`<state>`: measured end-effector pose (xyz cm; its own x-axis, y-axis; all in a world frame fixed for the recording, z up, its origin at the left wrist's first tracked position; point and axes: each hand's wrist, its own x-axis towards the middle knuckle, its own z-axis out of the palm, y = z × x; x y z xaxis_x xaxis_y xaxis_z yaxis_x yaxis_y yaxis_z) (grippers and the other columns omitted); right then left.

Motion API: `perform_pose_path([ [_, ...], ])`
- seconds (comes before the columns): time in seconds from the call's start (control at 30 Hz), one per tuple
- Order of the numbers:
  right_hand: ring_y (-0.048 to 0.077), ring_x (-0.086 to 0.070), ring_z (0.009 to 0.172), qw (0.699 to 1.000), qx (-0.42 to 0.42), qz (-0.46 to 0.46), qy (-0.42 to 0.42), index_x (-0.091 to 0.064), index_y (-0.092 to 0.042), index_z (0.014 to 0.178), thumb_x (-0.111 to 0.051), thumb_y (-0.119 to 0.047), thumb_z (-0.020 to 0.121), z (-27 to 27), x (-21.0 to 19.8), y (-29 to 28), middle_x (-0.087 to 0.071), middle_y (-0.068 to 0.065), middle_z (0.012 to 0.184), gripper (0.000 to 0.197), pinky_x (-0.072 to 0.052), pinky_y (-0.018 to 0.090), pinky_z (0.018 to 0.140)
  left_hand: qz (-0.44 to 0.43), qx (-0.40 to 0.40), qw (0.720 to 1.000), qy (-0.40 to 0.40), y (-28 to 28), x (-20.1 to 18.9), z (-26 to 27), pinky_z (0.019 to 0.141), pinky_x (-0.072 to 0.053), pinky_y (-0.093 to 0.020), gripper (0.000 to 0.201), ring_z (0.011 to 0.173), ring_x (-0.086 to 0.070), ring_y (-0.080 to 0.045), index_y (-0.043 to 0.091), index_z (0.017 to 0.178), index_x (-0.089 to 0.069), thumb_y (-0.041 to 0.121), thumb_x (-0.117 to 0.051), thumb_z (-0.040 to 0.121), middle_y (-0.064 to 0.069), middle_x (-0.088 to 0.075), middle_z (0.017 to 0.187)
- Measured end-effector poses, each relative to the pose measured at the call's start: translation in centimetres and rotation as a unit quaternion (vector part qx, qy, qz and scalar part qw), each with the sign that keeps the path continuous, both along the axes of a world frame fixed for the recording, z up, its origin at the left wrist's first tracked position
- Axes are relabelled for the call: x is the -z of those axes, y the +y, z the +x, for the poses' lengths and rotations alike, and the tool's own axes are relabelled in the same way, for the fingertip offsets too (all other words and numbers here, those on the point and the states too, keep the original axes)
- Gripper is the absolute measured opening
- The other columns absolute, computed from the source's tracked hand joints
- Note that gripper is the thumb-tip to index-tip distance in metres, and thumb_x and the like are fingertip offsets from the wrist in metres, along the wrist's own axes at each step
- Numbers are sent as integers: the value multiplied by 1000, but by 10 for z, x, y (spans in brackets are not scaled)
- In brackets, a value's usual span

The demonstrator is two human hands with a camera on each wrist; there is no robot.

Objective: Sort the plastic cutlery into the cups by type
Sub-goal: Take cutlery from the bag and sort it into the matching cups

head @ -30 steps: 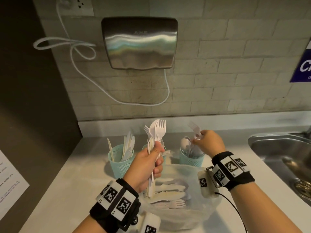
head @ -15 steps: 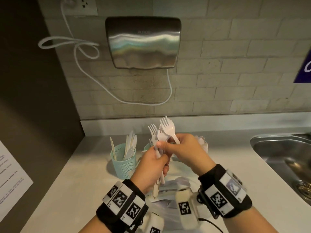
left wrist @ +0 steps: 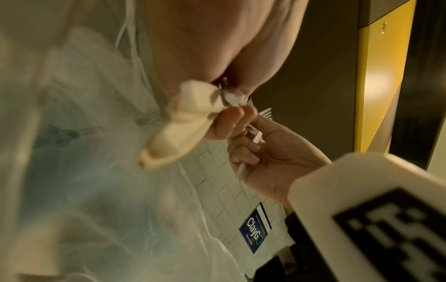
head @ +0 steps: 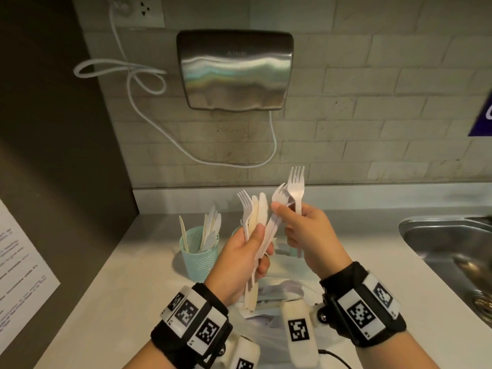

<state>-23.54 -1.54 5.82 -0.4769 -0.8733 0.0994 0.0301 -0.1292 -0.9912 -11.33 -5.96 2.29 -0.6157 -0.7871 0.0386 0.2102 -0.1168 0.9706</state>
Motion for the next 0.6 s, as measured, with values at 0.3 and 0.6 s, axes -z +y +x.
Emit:
perform_pose_path([
  [0.3,10,-57,78,997,42,-66,2,-62,-9,95,-45,-23,98,-6,-11,4,-64,0,86,22,-44,16,70,-14,-79,995,-64,-10,4,4,38,-30,-21,31,39,-38,-10,11,93,-54,39,-41,97,-3,-49,64],
  [0.6,2,-54,53,989,6,-43,140,-60,-15,74,-71,-23,82,19,6,-6,-59,-11,58,16,-44,17,54,-142,-131,970,-147,-8,11,-7,74,-48,-48,12,88,-57,-47,18,100,-55,25,-46,96,-25,-61,93],
])
